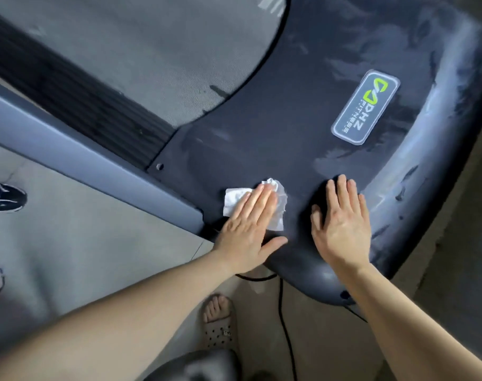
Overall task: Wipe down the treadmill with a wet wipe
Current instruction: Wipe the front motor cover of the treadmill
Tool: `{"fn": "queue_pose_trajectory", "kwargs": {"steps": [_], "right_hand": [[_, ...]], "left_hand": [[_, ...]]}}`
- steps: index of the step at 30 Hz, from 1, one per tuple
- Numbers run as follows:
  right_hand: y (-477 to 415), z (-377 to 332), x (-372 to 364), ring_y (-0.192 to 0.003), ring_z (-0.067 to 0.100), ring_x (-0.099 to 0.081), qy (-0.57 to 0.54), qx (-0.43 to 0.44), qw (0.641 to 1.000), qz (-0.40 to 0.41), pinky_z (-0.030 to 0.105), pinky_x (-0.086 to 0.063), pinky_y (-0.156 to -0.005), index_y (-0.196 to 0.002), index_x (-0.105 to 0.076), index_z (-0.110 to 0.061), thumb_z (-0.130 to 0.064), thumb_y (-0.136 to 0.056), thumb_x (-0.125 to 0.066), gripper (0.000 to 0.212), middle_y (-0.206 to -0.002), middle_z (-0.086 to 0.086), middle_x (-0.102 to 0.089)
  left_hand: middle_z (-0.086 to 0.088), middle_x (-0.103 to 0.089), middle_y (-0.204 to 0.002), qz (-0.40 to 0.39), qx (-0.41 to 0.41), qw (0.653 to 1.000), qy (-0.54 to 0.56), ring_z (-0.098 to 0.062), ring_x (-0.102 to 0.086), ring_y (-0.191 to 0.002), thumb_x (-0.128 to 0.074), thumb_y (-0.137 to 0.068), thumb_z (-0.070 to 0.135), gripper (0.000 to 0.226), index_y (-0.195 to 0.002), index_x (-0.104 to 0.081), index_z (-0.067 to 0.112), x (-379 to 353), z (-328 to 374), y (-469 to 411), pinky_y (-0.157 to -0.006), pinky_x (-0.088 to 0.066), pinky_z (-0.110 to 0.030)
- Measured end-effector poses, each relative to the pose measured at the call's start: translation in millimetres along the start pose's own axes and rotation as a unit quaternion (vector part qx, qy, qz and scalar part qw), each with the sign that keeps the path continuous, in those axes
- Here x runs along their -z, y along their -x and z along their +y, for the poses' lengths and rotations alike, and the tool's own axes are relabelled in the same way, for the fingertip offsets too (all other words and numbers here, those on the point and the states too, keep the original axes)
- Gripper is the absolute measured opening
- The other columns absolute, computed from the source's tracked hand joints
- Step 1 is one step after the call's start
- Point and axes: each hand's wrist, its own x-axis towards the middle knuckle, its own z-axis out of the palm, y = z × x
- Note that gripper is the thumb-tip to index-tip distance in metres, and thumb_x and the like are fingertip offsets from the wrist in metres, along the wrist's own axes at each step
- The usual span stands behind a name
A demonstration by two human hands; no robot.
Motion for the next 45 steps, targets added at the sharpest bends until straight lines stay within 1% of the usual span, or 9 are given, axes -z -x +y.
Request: {"fn": "queue_pose_trajectory", "kwargs": {"steps": [6,11,16,22,24,30,36,39,45], "right_hand": [[-1,3,-8,-0.151,0.037,-0.024,0.014,0.022,1.0,0.015,0.05,-0.022,-0.123,-0.154,-0.037,-0.004,-0.04,-0.1,-0.036,0.065,-0.163,0.018,-0.032],[-9,9,0,-0.154,0.032,-0.018,0.025,0.042,0.999,-0.018,0.048,-0.02,-0.124,-0.156,-0.034,-0.008,-0.06,-0.093,-0.02,0.083,-0.166,0.012,-0.026],[-5,4,-10,-0.157,0.028,-0.007,0.028,0.027,0.999,0.01,0.043,-0.007,-0.126,-0.16,-0.023,-0.011,-0.063,-0.101,-0.024,0.079,-0.17,0.008,-0.015],[-8,8,-22,-0.151,0.026,-0.021,0.012,0.03,0.997,0.071,0.044,-0.019,-0.123,-0.15,-0.042,-0.012,-0.066,-0.099,-0.016,0.078,-0.163,0.006,-0.033],[-11,9,-21,-0.152,0.024,-0.018,0.009,0.022,0.998,0.057,0.042,-0.016,-0.123,-0.151,-0.041,-0.012,-0.06,-0.102,-0.022,0.071,-0.164,0.005,-0.031],[-11,-1,-14,-0.154,0.023,-0.013,0.003,0.016,0.998,0.061,0.041,-0.011,-0.124,-0.154,-0.037,-0.014,-0.055,-0.105,-0.025,0.065,-0.167,0.003,-0.025],[-4,1,-5,-0.154,0.024,-0.015,-0.019,0.01,0.999,0.028,0.039,-0.011,-0.122,-0.151,-0.04,-0.01,-0.049,-0.108,-0.027,0.059,-0.166,0.007,-0.026],[0,-2,5,-0.149,0.026,-0.021,-0.021,0.01,1.0,0.005,0.038,-0.015,-0.118,-0.144,-0.045,-0.007,-0.047,-0.109,-0.028,0.056,-0.16,0.01,-0.033],[-1,-1,-2,-0.154,0.023,-0.011,-0.015,0.02,1.0,0.017,0.039,-0.007,-0.123,-0.15,-0.038,-0.01,-0.053,-0.107,-0.026,0.063,-0.167,0.005,-0.023]], "left_hand": [[-0.013,0.014,-0.171,-0.016,0.353,0.933,0.076,-0.022,0.015,-0.158,-0.012,-0.088,0.086,0.113,-0.162,0.007,0.002,20,-57,-55,-0.129,0.004,-0.042],[-0.009,0.019,-0.17,-0.064,0.472,0.864,0.161,-0.018,0.021,-0.156,-0.017,-0.084,0.092,0.119,-0.162,0.011,0.007,53,-105,-102,-0.127,0.01,-0.043],[-0.013,0.016,-0.171,-0.023,0.408,0.903,0.13,-0.02,0.019,-0.157,-0.017,-0.086,0.09,0.118,-0.161,0.01,0.003,35,-87,-81,-0.128,0.009,-0.042],[-0.004,0.036,-0.164,0.005,0.142,0.989,0.051,-0.015,0.034,-0.151,-0.015,-0.085,0.088,0.114,-0.158,0.024,0.009,-7,-25,9,-0.126,0.014,-0.039],[-0.008,0.029,-0.167,0.009,0.182,0.981,0.066,-0.019,0.027,-0.155,-0.02,-0.09,0.085,0.112,-0.16,0.019,0.006,1,-47,-4,-0.128,0.01,-0.041],[-0.028,0.015,-0.167,0.021,0.453,0.878,0.155,-0.037,0.02,-0.155,-0.014,-0.092,0.083,0.116,-0.157,0.008,-0.01,31,-79,-84,-0.125,0.013,-0.05],[-0.03,0.017,-0.165,0.088,0.366,0.915,0.144,-0.039,0.019,-0.155,-0.01,-0.091,0.082,0.113,-0.158,0.008,-0.007,-10,-15,-27,-0.126,0.011,-0.051],[-0.029,0.019,-0.165,0.061,0.34,0.93,0.125,-0.039,0.019,-0.155,0.0,-0.081,0.083,0.117,-0.158,0.009,-0.005,-17,0,-9,-0.126,0.011,-0.052],[-0.028,0.014,-0.167,0.017,0.527,0.829,0.186,-0.04,0.017,-0.155,-0.022,-0.094,0.08,0.112,-0.159,0.007,-0.005,49,-88,-73,-0.124,0.011,-0.051]]}}
